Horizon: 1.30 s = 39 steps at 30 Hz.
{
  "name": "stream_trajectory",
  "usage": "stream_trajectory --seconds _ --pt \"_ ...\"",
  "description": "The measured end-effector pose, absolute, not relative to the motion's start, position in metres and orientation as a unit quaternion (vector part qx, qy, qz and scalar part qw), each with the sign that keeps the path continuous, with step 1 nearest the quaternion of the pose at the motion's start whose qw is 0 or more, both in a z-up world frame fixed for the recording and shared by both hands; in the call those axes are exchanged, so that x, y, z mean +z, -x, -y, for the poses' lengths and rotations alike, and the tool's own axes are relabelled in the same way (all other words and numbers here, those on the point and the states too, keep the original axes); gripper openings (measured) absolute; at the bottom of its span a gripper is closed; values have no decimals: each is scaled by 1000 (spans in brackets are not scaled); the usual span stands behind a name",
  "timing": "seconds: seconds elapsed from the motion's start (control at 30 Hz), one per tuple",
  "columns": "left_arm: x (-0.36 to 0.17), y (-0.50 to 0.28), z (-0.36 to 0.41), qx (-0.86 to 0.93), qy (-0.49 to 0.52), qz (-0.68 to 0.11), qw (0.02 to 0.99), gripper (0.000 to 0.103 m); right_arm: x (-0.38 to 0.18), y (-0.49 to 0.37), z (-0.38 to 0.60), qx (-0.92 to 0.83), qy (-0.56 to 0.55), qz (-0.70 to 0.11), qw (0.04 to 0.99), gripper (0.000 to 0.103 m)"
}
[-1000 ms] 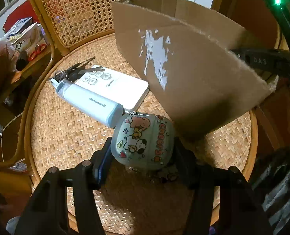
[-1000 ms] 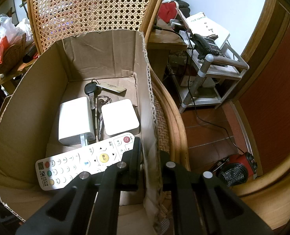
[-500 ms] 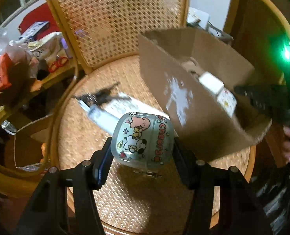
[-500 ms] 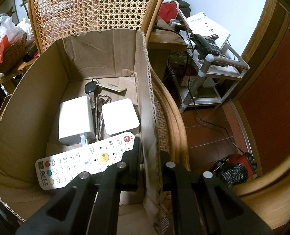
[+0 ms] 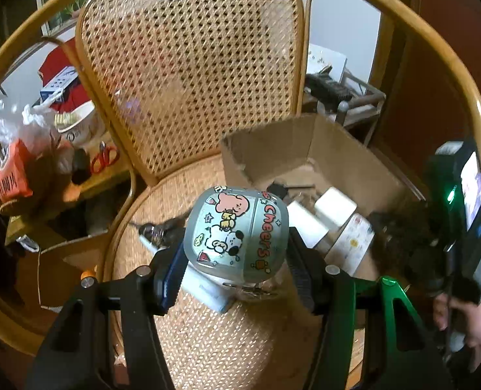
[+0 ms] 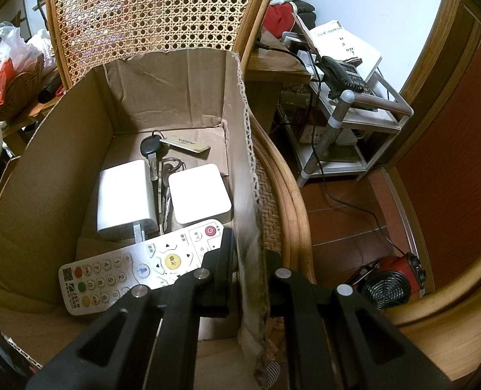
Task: Organize rigid objects
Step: 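Lower the tin into the cardboard box beside the adapters and release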
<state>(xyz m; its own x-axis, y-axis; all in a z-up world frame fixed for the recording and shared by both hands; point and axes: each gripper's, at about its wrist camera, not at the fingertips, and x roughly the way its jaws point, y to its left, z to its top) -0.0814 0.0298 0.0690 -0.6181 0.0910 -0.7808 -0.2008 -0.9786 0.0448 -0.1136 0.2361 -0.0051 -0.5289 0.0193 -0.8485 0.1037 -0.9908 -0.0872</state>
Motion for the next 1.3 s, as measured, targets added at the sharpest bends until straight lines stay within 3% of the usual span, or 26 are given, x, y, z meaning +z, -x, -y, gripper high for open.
stream_trajectory --seconds 0.37,0.67,1.3 --pt "100 93 -78 904 405 -73 116 57 -5 114 -236 -872 -485 -64 25 12" --pt "94 102 -113 898 413 -76 136 57 -5 112 -236 -872 -485 -64 25 12" --pt "94 101 -111 901 408 -63 132 59 -5 110 -238 -871 -487 -59 24 12"
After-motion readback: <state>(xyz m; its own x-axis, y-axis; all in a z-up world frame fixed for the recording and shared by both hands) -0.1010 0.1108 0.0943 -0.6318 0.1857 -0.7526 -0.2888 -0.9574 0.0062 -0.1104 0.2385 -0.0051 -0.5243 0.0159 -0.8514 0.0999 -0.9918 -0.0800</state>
